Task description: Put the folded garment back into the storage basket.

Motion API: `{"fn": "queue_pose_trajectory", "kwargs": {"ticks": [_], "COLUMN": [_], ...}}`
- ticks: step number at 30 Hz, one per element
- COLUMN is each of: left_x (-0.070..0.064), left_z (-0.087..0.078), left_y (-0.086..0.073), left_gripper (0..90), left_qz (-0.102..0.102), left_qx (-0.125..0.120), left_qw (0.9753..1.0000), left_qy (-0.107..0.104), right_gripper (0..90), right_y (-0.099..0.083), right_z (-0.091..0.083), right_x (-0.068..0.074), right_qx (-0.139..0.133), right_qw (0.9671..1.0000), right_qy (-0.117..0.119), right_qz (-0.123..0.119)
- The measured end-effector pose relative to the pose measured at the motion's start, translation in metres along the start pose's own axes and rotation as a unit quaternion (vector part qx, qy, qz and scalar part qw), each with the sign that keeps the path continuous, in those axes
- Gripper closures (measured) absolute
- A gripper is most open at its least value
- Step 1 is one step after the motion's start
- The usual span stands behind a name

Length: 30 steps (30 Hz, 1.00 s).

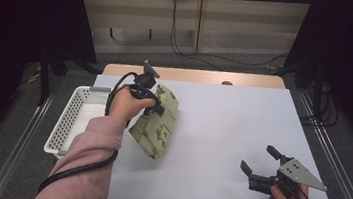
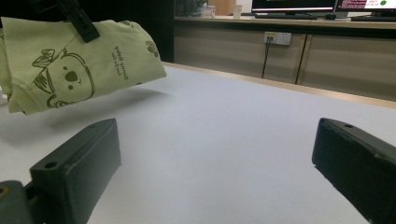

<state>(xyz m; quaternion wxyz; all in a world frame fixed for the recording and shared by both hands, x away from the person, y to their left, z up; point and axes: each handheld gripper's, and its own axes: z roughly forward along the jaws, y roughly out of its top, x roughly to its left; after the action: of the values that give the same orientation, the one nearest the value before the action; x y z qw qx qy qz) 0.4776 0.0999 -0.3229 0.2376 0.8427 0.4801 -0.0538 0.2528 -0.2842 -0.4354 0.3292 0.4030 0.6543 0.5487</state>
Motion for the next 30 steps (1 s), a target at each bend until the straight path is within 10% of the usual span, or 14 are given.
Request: {"fn": "queue_pose_trajectory", "kwargs": {"ticks": [30], "left_x": [0.017], "left_z": [-0.041], "left_y": [0.001], "left_gripper": [73.6], "left_qz": [-0.033], "left_qx": [0.010], "left_qw": [0.9993], "left_qy": [0.018], "right_gripper": [0.9], "right_y": [0.000], "right_z": [0.000], "right_x": [0.001], "right_qx": [-0.004], "right_qw": [1.0000], "right_qy": [0.003], "right_qz": [0.003]}}
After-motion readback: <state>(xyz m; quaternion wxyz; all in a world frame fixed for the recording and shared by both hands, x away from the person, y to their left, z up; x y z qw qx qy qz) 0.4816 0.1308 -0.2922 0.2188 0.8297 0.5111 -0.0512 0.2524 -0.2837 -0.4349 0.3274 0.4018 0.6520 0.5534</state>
